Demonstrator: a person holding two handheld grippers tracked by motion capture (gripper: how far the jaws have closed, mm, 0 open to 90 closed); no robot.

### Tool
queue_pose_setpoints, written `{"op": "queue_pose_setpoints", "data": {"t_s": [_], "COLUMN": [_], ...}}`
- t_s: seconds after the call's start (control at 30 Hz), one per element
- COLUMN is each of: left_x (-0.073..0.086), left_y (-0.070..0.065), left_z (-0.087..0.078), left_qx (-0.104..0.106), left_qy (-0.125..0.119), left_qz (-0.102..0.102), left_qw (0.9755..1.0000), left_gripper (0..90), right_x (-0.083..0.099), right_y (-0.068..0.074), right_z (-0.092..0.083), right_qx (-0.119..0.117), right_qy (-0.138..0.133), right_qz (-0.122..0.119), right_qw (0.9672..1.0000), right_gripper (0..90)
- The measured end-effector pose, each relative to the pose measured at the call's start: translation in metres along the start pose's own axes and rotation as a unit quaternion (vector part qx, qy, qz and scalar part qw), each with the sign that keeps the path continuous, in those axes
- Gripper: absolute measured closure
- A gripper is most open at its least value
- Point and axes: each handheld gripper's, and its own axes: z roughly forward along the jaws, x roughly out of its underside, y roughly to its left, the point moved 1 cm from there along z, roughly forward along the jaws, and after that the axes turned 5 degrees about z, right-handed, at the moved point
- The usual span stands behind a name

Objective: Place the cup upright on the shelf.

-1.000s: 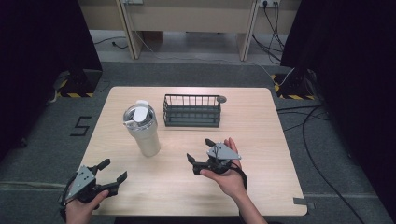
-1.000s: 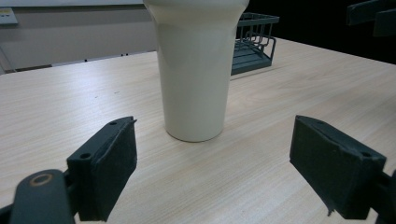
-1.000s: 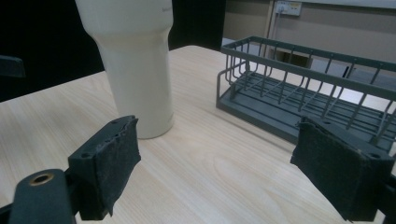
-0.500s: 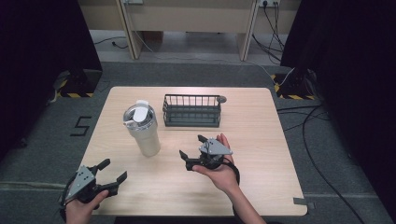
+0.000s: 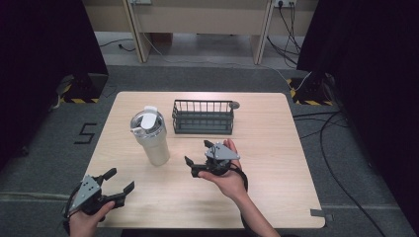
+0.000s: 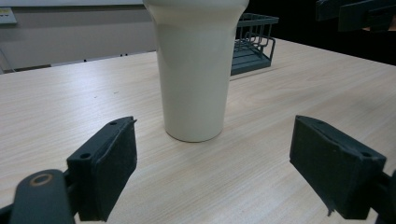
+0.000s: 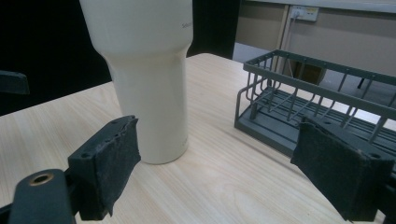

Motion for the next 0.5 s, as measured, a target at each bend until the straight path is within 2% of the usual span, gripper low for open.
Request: {"op": "queue_pose_setpoints", "data": {"t_s": [0.5], "left_x": [0.0], "left_y": [0.0], "left_z": [0.0], "left_qx": [0.0], "left_qy": [-0.001], "left_qz": [-0.001], "left_qw": [1.0], "left_gripper": [14.3], "right_x": [-0.008], "right_y": [0.008], "right_z": [0.021], "right_qx": [-0.014], "right_qy": [-0.004], "right_qz": [0.003], "right_qw": [0.9999], "right_gripper": [14.4]}}
